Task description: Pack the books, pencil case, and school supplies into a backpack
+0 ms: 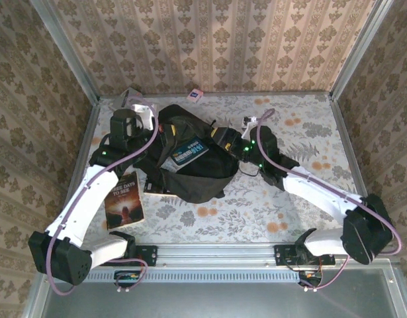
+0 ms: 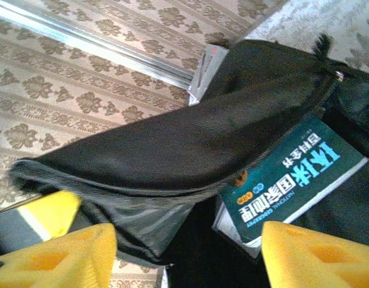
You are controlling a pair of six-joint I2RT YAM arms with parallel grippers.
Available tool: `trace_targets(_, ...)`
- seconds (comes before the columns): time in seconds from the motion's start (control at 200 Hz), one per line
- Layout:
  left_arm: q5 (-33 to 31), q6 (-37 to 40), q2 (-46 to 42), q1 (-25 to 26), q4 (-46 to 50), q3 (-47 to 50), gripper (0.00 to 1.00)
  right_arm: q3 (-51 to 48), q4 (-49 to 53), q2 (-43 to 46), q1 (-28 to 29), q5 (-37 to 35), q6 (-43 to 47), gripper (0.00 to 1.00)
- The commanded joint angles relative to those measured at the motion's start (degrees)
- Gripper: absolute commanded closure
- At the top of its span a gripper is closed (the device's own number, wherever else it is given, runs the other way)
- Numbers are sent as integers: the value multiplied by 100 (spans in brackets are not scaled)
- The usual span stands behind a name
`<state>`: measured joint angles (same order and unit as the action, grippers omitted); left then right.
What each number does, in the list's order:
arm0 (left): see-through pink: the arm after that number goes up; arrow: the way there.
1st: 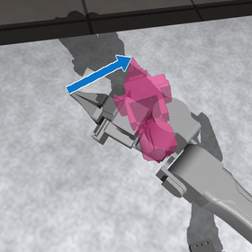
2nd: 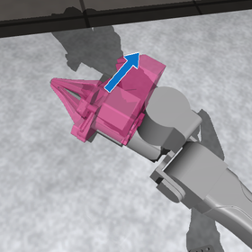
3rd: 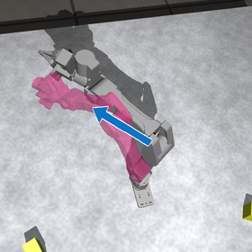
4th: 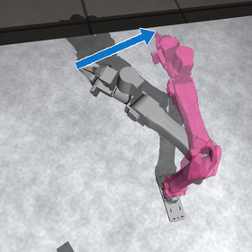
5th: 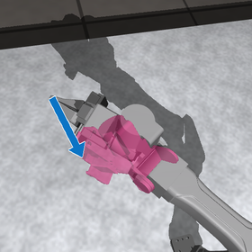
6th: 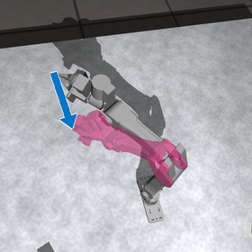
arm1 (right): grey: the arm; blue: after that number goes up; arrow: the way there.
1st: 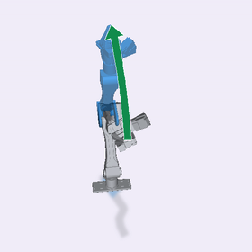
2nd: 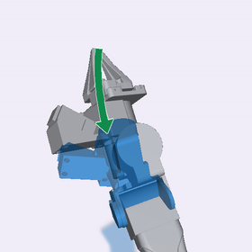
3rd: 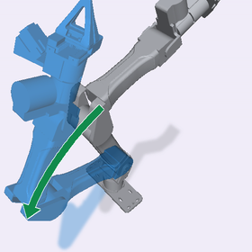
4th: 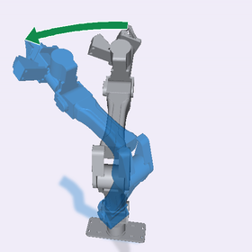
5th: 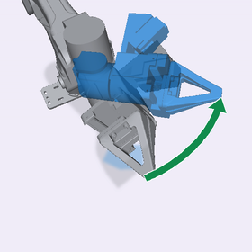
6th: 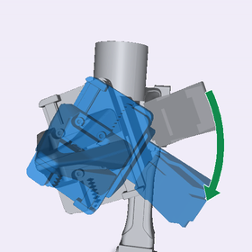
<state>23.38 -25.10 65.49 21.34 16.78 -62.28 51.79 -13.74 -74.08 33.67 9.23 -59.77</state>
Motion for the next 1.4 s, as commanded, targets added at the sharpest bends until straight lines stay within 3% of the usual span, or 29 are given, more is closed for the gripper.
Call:
trace_targets(0.0,-57,-48,-146,-22,-302,-150,100,422,851,335,-116,-252,829,29)
trace_targets(0.185,-452,311,489,-314,-226,-1373,100,107,1044,419,-492,-483,1284,29)
trace_targets(0.41,-1886,796,1114,-759,-69,-2261,100,154,1496,-284,-1130,-93,1466,31)
trace_targets(0.52,-2452,1040,1263,-961,-96,-2460,100,303,1428,-928,-1297,308,1474,37)
trace_targets(0.685,-2641,1088,1378,-1159,-234,-2592,100,934,1261,-2143,-1295,988,1240,71)
trace_targets(0.74,-2728,1113,1387,-1159,-286,-2589,100,1245,1397,-2562,-1252,990,1115,86)
trace_targets(0.79,-2742,1093,1395,-1172,-342,-2569,100,1545,1533,-2896,-1172,951,1058,93)
trace_targets(0.945,-2491,928,1519,-1194,-392,-2357,100,2531,1995,-3714,-810,703,804,98)
trace_targets(1.185,-2297,642,1484,-1225,-588,-1876,100,4728,4004,-5227,-308,-58,431,100)
trace_targets(1.39,-2315,632,1320,-1255,-545,-1745,100,5446,5068,-5894,-85,-548,98,100)
